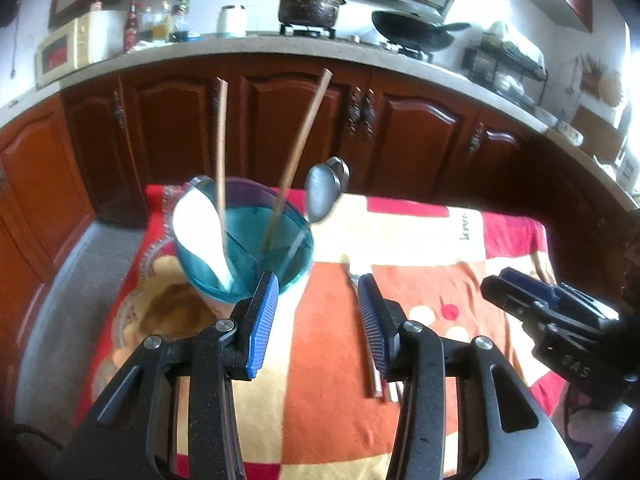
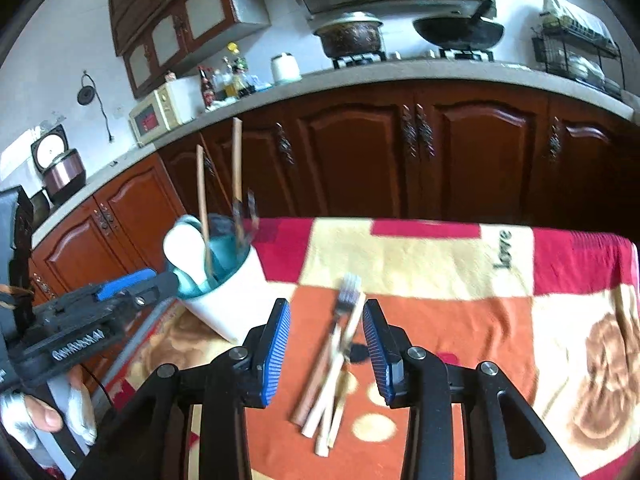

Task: Organize utensils
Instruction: 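Move the right tool back to the blanket and grasp a wooden chopstick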

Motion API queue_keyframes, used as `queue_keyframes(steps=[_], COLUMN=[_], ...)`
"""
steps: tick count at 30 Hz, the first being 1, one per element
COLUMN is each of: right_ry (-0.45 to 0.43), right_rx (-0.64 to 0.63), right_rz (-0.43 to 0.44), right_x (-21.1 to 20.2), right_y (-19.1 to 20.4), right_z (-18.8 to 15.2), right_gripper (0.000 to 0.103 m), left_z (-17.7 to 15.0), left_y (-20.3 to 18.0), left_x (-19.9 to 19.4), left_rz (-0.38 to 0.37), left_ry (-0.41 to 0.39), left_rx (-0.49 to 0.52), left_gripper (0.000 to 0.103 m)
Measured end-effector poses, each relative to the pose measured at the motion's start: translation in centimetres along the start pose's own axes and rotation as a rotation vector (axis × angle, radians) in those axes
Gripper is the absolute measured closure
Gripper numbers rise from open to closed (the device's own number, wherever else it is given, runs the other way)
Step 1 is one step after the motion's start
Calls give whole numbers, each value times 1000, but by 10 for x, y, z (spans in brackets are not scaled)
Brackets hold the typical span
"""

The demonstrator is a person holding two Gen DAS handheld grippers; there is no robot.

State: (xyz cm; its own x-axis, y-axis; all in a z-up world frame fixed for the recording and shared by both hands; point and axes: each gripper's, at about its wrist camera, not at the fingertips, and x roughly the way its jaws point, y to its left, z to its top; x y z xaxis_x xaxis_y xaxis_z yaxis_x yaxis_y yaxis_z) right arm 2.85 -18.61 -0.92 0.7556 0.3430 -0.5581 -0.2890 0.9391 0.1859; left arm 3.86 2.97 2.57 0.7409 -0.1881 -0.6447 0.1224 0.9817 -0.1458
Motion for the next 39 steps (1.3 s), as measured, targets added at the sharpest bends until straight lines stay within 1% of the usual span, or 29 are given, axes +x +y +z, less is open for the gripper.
queue_keyframes(steps=[3,7,12,17,19,22,23,25,26,28,29,32,34,37,39], right_ry=[59,142,217,256,274,315,318,311,326,331,335,342,336,316,299], right_rx=[38,106,119,106,108,67,69,68,56,44,43,29,61,149,220], right_rz=[-3,50,69,27,31,-27,-27,-39,-75,-89,-96,-155,-160,-171,-115], right_x=[13,43,82,118,131,148,151,150,150,144,141,126,114,91,79], right_y=[-19,-36,-30,-16,-11,-4,-4,-8,-11,-21,-26,-44,-61,-92,-107], right_z=[-13,-26,-33,-31,-30,-34,-36,-37,-38,-41,-42,-49,-53,-61,-65], right_gripper=[67,67,67,67,67,67,67,67,70,78,80,80,81,80,80], left_z=[-8,-22,-38,-42,-43,-44,-44,-47,-47,-48,-48,-48,-47,-46,-46], left_y=[-8,-14,-18,-12,-9,-8,-8,-9,-11,-13,-15,-19,-22,-27,-33], left_x=[7,19,34,41,44,49,51,54,55,58,60,65,69,78,87], left_rz=[-12,-20,-25,-23,-23,-23,-26,-29,-33,-39,-41,-48,-54,-66,-74], left_ry=[27,72,125,145,154,167,172,177,179,183,185,192,196,213,231], left_rx=[18,33,39,21,14,9,8,8,9,11,11,6,2,-6,-6], left_gripper=[62,62,62,62,62,62,62,62,62,62,62,62,62,62,62])
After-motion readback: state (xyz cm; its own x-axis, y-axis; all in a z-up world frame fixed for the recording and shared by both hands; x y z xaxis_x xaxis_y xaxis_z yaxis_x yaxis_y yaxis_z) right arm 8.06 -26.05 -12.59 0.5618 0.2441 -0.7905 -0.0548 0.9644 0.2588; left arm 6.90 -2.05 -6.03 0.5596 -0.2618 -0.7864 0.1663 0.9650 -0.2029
